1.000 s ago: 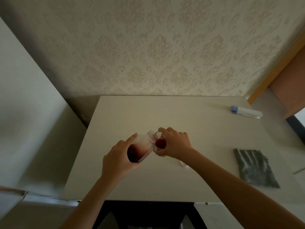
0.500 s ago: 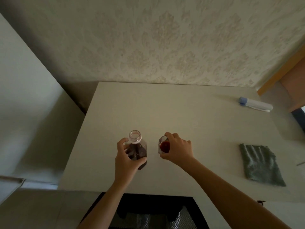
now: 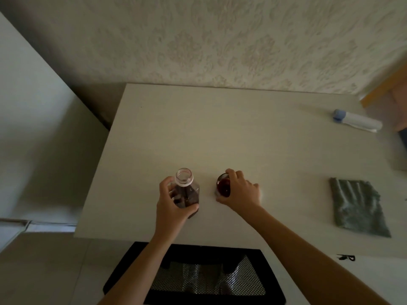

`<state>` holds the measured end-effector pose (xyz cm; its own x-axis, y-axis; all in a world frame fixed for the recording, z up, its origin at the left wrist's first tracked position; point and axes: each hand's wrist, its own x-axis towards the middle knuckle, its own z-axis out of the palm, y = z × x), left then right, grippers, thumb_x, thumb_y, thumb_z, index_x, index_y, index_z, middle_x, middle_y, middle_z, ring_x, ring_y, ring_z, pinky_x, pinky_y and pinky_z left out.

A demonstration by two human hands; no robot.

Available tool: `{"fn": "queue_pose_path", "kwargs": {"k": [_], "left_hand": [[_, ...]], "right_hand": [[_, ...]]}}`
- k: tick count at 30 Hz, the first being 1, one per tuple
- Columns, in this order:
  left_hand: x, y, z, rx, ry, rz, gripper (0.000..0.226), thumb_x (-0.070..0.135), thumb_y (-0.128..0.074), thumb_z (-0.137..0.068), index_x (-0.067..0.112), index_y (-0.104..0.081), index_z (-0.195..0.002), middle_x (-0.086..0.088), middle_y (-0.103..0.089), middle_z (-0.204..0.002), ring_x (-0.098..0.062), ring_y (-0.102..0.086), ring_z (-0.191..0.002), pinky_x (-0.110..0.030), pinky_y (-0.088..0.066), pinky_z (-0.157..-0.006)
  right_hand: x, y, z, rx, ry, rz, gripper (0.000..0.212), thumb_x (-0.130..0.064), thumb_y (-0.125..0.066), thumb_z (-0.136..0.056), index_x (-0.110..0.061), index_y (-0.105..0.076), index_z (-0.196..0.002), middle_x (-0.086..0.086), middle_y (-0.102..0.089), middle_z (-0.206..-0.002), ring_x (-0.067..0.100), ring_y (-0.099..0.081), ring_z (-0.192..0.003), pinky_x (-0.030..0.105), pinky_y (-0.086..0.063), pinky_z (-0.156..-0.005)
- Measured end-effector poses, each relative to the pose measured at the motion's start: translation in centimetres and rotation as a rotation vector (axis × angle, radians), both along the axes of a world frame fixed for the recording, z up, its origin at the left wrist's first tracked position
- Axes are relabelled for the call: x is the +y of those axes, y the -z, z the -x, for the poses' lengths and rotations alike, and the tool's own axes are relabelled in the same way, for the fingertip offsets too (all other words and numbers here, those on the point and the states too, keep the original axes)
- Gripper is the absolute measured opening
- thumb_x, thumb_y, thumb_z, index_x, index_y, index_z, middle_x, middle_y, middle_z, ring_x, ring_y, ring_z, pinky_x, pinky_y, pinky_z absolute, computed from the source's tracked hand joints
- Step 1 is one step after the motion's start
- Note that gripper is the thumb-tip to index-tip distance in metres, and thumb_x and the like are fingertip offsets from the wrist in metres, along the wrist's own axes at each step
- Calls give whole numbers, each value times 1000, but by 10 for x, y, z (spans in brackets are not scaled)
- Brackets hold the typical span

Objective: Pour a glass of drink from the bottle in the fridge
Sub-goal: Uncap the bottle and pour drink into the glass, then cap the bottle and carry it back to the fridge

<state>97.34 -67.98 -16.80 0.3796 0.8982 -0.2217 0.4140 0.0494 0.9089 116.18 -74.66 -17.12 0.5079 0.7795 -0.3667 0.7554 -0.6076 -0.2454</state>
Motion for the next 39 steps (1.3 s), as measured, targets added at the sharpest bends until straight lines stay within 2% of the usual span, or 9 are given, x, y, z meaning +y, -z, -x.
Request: {"fn": "queue_pose_path", "kwargs": {"k": [8, 11, 15, 20, 23, 27, 32, 35, 39], "left_hand": [[6, -3, -5, -1, 37, -17, 86, 6, -86, -53, 34, -39, -120, 17, -56, -111, 8, -56, -95, -16, -48, -76], [8, -3, -7, -8, 44, -9, 86, 5, -86, -53, 33, -39, -119, 20, -55, -110, 9, -56, -94, -19, -48, -76], [6, 1, -10, 2, 69, -9, 87, 7, -86, -53, 34, -38, -121, 15, -56, -112, 5, -55, -98, -16, -47, -76], [4, 6, -14, 13, 87, 7, 88, 8, -87, -51, 34, -39, -120, 15, -56, -113, 2, -56, -98, -22, -49, -79], [2, 7, -14, 27, 84, 13, 88, 15, -86, -48, 37, -38, -119, 20, -55, -111, 5, -56, -97, -23, -49, -80], [0, 4, -13, 40, 85, -10, 88, 10, -86, -51, 49, -36, -113, 22, -54, -111, 5, -56, -98, -22, -49, -80], [-1, -10, -14, 34, 91, -59, 89, 11, -86, -53, 53, -35, -112, 26, -53, -110, 5, -55, -99, -12, -46, -77], [-2, -21, -16, 19, 96, -119, 89, 15, -87, -54, 51, -33, -116, 19, -53, -113, -5, -56, -102, -14, -47, -79], [-1, -44, -19, 22, 110, -227, 91, 22, -88, -51, 47, -33, -120, 26, -48, -112, -7, -56, -104, -20, -50, -83]], "right_hand": [[-5, 2, -16, 69, -27, 89, 123, -64, -76, -56, -30, 1, -145, 1, -32, -144, 28, -45, -122, 49, -39, -97], [-15, 2, -35, -32, -88, 148, 123, -68, -74, -54, -28, -2, -146, 2, -26, -148, 27, -40, -127, 47, -38, -99], [-32, 11, -54, -179, -218, 321, 93, -60, -69, -68, -27, -22, -141, 5, -23, -147, 29, -38, -126, 46, -36, -99], [-39, 24, -56, -210, -180, 214, 38, -31, -53, -90, -22, -43, -124, 4, -42, -128, 24, -55, -105, 34, -45, -82], [-38, 29, -56, -164, -160, 126, 25, -21, -51, -90, -18, -50, -115, 5, -48, -118, 23, -59, -97, 31, -48, -73], [-37, 28, -58, -110, -100, 33, 25, -17, -57, -85, -18, -54, -110, 4, -52, -114, 23, -61, -93, 29, -49, -70], [-17, -11, -59, 139, 142, -415, 24, -12, -68, -76, -20, -55, -96, 1, -59, -101, 18, -61, -83, 28, -51, -69], [4, -62, -47, 499, 223, -692, 21, -11, -73, -77, -19, -60, -92, -2, -63, -103, 12, -65, -89, 24, -54, -76], [22, -123, -20, 986, 209, -860, 23, -9, -76, -72, -9, -65, -92, 6, -69, -105, 20, -69, -94, 33, -56, -83]]}}
